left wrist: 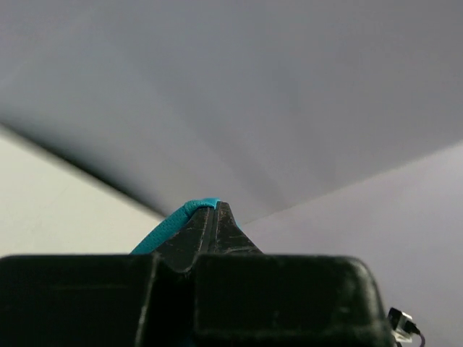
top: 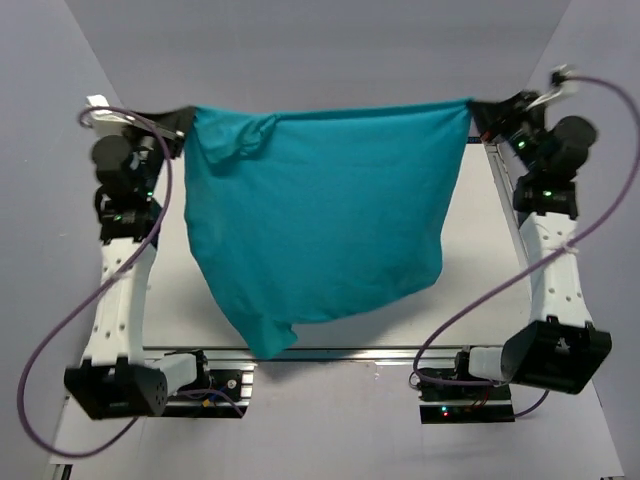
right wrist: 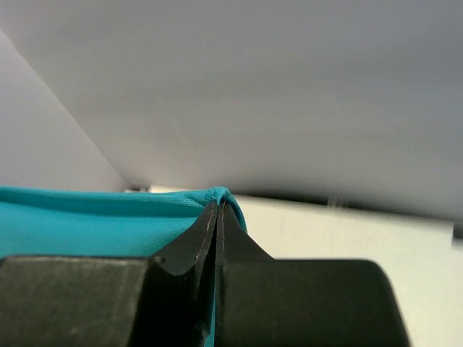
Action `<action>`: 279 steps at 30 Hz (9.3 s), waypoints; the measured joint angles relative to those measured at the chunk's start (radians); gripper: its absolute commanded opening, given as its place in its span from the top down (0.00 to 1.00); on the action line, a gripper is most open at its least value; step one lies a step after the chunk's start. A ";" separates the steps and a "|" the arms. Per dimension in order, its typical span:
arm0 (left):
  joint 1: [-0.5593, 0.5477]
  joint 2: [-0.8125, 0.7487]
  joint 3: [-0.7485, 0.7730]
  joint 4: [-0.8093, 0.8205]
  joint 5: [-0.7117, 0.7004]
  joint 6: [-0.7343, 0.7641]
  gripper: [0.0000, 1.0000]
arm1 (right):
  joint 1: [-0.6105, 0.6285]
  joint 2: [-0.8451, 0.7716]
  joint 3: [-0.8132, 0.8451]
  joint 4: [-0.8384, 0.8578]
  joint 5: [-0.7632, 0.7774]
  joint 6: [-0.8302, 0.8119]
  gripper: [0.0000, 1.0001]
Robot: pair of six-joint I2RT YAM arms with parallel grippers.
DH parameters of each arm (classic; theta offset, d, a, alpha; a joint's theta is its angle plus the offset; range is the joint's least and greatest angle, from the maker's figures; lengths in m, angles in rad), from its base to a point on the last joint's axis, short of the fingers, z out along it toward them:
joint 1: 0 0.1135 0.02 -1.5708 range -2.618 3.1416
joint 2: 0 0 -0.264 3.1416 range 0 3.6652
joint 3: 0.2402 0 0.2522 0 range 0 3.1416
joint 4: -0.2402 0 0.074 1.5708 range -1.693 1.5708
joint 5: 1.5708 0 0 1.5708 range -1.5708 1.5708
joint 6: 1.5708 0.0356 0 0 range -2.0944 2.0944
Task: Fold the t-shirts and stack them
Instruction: Flatten out the tshirt, then grap the side of the flattened tshirt furthest away from the robot with both arms, then fold the flattened tshirt in 1/3 of the way
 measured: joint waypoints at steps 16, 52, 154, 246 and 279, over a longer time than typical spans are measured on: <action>0.000 0.670 -0.331 0.401 0.067 0.052 1.00 | 0.134 0.585 -0.275 0.211 0.068 -0.121 1.00; 0.026 0.959 -0.169 0.618 0.149 0.079 1.00 | 0.129 0.981 0.098 0.262 0.021 -0.010 1.00; 0.090 0.715 -0.562 0.525 0.341 0.235 1.00 | 0.041 0.896 -0.086 0.293 -0.174 0.011 0.96; 0.084 0.725 -0.434 0.150 0.205 0.383 1.00 | 0.055 0.896 0.038 -0.221 0.050 -0.203 1.00; 0.084 0.725 -0.422 0.131 0.155 0.383 1.00 | 0.029 0.814 -0.061 -0.117 -0.094 -0.121 1.00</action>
